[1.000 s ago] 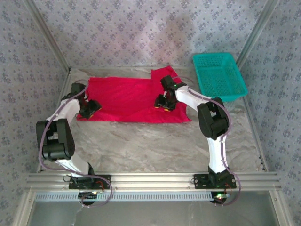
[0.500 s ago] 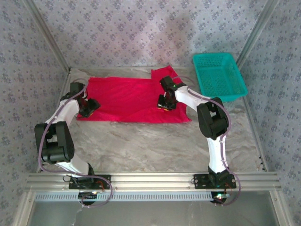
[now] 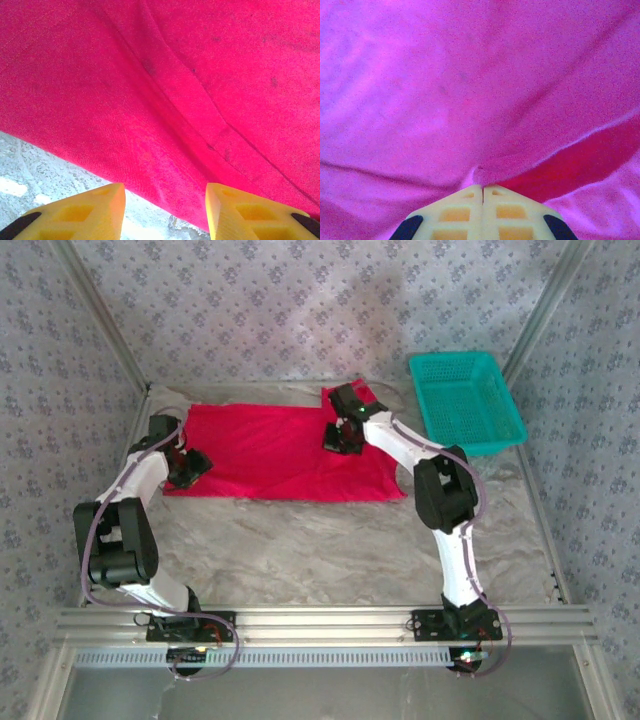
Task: Fold the inside-out t-shirt
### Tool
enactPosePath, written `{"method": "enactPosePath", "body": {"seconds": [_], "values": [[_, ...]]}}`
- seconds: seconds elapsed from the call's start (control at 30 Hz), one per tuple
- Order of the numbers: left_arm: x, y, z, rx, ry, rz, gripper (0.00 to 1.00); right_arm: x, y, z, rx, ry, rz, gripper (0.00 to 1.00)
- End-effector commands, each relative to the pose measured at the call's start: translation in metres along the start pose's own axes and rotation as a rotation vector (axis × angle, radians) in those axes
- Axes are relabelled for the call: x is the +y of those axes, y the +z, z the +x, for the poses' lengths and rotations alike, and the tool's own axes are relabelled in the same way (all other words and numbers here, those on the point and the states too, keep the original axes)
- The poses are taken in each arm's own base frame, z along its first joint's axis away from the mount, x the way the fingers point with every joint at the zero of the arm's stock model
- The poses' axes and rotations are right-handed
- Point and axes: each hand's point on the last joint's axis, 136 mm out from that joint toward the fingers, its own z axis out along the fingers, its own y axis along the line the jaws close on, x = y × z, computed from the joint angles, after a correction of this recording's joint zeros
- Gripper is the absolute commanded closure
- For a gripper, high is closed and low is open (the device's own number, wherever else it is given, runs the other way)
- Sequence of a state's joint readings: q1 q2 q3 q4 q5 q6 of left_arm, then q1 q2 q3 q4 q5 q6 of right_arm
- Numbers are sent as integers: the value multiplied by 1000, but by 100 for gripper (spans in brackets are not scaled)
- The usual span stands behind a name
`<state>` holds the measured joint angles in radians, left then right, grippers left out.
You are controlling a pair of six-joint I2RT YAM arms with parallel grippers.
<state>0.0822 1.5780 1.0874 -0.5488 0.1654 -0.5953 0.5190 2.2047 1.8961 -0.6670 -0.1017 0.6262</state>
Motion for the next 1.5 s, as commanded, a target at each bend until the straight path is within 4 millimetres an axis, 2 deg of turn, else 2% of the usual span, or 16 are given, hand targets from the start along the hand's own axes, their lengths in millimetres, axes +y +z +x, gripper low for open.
{"method": "enactPosePath", "body": {"seconds": [0.0,0.07,0.17,0.23,0.3,0.33,0.43,0.53,0.67,0.83,1.0,1.2,1.37,1.43,1.47], "values": [[-4,-6,0,-1,7,10,55,-5,36,-9,26,-80,60,100],[-4,-5,2,7,9,13,55,-1,55,-18,41,-124,65,98],[-1,-5,6,17,17,4,55,8,61,-31,28,-177,57,91],[1,-4,9,26,22,-1,55,16,51,-40,-9,-205,42,78],[0,-2,8,26,21,0,55,24,34,-41,-38,-243,39,56],[-2,-1,7,26,18,8,55,27,23,-37,-45,-259,40,49],[-11,4,4,29,8,38,55,21,-7,-26,-70,-285,76,47],[-19,14,4,44,2,63,55,3,-23,-14,-87,-256,73,48],[-24,26,0,70,-7,74,56,-21,-21,5,-58,-231,63,45],[-29,29,-3,86,-1,84,57,-40,3,9,-23,-171,54,42],[-28,26,-3,81,6,78,57,-41,28,-2,-16,-159,52,40],[-29,25,-4,78,7,83,57,-35,51,-35,-58,-128,59,39],[-31,20,-7,65,19,83,57,-16,47,-60,-122,-119,26,39],[-30,22,-10,61,16,76,57,-11,46,-66,-135,-115,22,37],[-32,23,-10,65,14,79,57,-14,46,-62,-115,-114,37,37]]}}
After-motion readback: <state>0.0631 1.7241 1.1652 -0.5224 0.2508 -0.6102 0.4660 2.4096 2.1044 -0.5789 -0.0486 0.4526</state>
